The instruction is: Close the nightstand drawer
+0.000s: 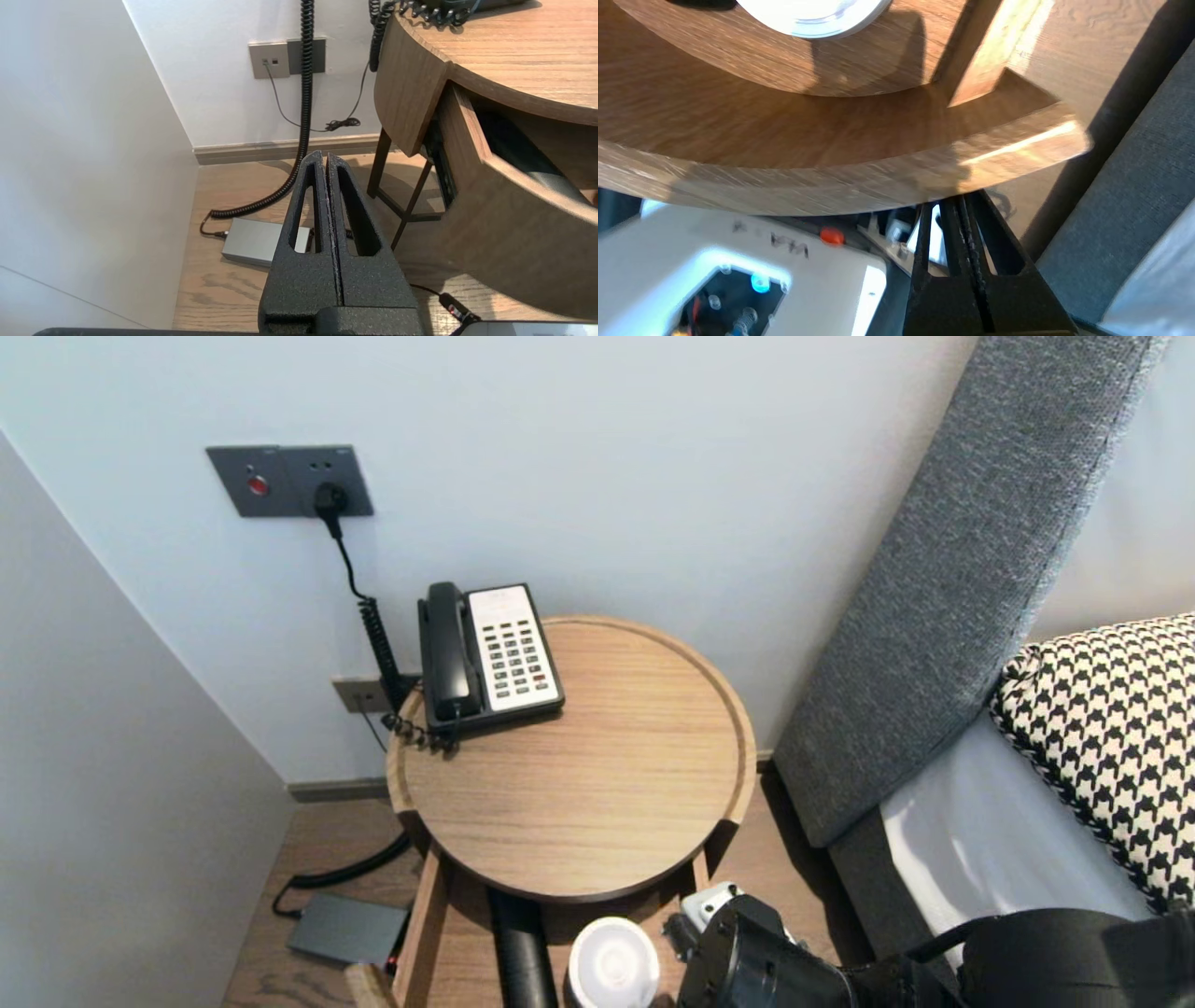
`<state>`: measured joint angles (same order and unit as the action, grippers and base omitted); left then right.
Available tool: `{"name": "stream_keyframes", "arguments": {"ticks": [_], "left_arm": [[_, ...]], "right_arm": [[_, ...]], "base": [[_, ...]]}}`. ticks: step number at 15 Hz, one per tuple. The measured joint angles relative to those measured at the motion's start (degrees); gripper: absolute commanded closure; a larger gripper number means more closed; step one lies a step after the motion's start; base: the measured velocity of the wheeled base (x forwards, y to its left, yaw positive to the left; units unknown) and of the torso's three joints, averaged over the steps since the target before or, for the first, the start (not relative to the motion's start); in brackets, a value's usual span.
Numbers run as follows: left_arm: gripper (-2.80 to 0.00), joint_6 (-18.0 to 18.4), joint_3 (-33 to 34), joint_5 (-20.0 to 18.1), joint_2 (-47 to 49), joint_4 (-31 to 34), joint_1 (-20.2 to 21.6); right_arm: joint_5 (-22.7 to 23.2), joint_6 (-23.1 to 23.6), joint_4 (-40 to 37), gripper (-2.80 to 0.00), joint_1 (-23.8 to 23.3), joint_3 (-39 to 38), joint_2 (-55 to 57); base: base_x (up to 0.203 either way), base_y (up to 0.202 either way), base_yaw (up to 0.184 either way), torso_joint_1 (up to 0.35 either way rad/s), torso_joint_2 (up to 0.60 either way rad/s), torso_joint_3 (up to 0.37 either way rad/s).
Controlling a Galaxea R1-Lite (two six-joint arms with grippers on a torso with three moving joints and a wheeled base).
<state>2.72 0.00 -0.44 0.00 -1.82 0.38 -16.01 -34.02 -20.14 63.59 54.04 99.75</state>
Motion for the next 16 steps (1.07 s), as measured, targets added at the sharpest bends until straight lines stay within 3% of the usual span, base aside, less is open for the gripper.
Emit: {"name": "stream_keyframes", "arguments": {"ticks": [8, 16], "left_arm": [[0.0, 0.0, 0.0, 0.0, 0.0, 0.0, -0.02], [0.0, -0.01, 0.0, 0.0, 0.0, 0.0, -0.02]], "right_arm": [[0.08, 4.09, -0.12, 0.0, -9.68, 5.21, 2.56], [0.11, 4.37, -0.41, 0.0, -12.17, 10.14, 4.79]], "base": [[0.0, 0.0, 0.0, 0.0, 0.0, 0.0], [0.0, 0.0, 0.0, 0.0, 0.0, 0.0]]}}
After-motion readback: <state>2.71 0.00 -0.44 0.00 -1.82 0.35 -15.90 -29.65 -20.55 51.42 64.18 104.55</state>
